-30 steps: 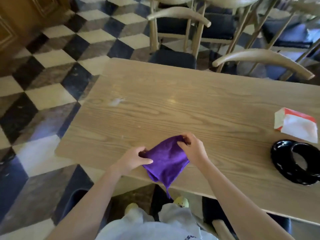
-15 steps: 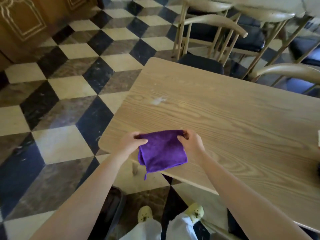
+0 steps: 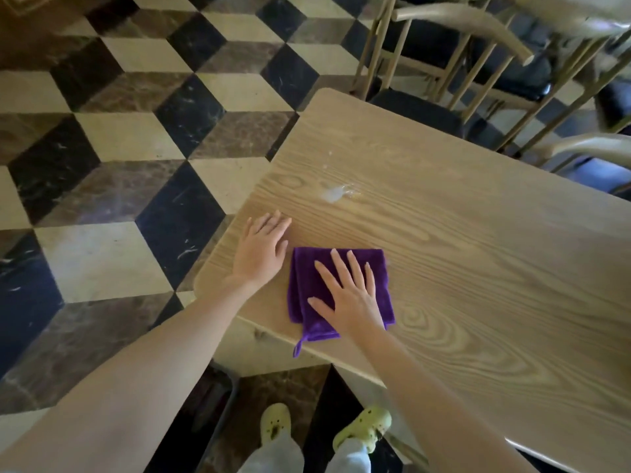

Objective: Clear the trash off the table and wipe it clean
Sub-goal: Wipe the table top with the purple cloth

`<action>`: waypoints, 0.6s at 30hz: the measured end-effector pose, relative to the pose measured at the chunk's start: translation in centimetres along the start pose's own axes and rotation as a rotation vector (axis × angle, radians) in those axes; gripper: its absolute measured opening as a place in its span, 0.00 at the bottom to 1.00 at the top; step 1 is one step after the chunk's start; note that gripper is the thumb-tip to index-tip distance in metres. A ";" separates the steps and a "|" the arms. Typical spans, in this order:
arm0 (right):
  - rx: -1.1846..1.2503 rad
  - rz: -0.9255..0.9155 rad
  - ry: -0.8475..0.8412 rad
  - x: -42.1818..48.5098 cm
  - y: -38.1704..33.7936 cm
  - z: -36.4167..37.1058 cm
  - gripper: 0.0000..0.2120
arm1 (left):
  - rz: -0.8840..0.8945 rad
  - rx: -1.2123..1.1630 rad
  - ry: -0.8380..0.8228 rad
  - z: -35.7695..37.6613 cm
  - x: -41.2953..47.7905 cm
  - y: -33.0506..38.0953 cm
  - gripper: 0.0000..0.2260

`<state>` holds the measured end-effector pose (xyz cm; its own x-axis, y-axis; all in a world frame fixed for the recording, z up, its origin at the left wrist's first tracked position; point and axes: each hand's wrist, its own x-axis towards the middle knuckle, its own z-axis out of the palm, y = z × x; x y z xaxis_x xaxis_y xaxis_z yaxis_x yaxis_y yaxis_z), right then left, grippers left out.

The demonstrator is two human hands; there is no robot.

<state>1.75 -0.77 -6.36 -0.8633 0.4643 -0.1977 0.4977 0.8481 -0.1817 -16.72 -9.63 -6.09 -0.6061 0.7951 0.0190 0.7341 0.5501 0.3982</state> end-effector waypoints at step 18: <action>-0.050 0.172 0.134 10.0 3.4 -1.8 0.31 | -0.039 0.213 0.011 1.8 9.0 -2.0 0.25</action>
<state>-5.37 7.24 -7.27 -0.7709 0.6304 -0.0911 0.6369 0.7634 -0.1073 -23.11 -3.11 -8.36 -0.6380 0.7698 0.0176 0.7572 0.6231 0.1959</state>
